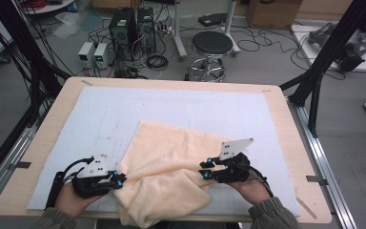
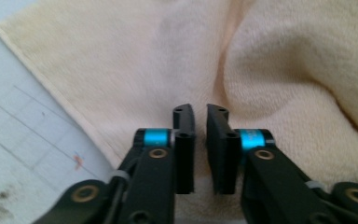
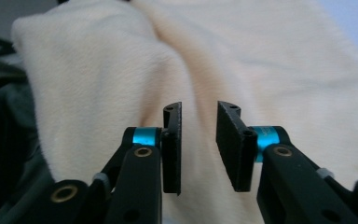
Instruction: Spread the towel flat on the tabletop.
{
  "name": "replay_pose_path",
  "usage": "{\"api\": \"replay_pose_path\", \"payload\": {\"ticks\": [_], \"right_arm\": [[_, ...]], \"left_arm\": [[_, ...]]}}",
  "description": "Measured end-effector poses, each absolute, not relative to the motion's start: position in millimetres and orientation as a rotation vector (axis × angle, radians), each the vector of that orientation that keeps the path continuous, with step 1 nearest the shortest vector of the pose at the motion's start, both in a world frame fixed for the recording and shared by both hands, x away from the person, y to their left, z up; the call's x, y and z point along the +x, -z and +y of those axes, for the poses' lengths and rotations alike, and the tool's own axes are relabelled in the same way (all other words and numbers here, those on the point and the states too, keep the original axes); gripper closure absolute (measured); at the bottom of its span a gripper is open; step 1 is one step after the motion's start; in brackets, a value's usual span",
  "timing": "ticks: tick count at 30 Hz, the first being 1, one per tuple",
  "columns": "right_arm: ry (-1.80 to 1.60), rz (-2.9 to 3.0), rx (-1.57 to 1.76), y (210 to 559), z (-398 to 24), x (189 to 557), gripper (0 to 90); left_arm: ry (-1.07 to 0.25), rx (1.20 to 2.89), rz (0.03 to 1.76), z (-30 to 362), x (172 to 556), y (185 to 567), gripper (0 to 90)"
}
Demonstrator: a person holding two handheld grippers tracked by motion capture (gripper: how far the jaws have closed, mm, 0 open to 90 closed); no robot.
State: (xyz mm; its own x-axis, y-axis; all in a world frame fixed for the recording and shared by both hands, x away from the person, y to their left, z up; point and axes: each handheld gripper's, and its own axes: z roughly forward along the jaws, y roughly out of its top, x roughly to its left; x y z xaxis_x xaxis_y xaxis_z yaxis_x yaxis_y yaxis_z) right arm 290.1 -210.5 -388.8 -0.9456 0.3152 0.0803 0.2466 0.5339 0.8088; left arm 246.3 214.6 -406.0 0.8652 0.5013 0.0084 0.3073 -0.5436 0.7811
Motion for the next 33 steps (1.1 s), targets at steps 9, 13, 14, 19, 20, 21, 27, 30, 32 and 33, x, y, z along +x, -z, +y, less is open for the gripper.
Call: {"api": "replay_pose_path", "payload": {"ticks": [9, 13, 14, 19, 20, 21, 27, 30, 32, 33], "right_arm": [[-1.257, 2.777, 0.537, 420, -206, 306, 54.6], [-1.228, 2.797, 0.522, 425, -199, 314, 77.6], [-1.234, 2.796, 0.529, 425, -197, 316, 79.3], [-1.306, 2.757, 0.522, 416, -189, 321, 81.4], [-1.311, 2.761, 0.515, 414, -188, 320, 81.4], [-1.318, 2.769, 0.502, 412, -187, 317, 81.4], [-1.319, 2.825, 0.429, 406, -185, 293, 81.4], [-1.348, 2.841, 0.403, 404, -187, 281, 79.4], [-1.376, 2.852, 0.423, 401, -191, 274, 70.8], [-1.394, 2.839, 0.419, 398, -194, 273, 67.6]], "left_arm": [[-0.196, 2.234, 0.579, 193, 285, 425, 56.9], [-0.164, 2.27, 0.575, 189, 287, 430, 79.3], [-0.172, 2.264, 0.581, 189, 286, 430, 81.2], [-0.22, 2.25, 0.591, 201, 271, 420, 83.6], [-0.222, 2.237, 0.591, 205, 265, 418, 83.7], [-0.225, 2.237, 0.593, 209, 261, 416, 83.8], [-0.18, 2.201, 0.583, 217, 230, 409, 83.9], [-0.16, 2.196, 0.56, 217, 220, 406, 83.7], [-0.161, 2.18, 0.554, 217, 219, 402, 80.4], [-0.17, 2.163, 0.558, 217, 220, 400, 76.3]]}}
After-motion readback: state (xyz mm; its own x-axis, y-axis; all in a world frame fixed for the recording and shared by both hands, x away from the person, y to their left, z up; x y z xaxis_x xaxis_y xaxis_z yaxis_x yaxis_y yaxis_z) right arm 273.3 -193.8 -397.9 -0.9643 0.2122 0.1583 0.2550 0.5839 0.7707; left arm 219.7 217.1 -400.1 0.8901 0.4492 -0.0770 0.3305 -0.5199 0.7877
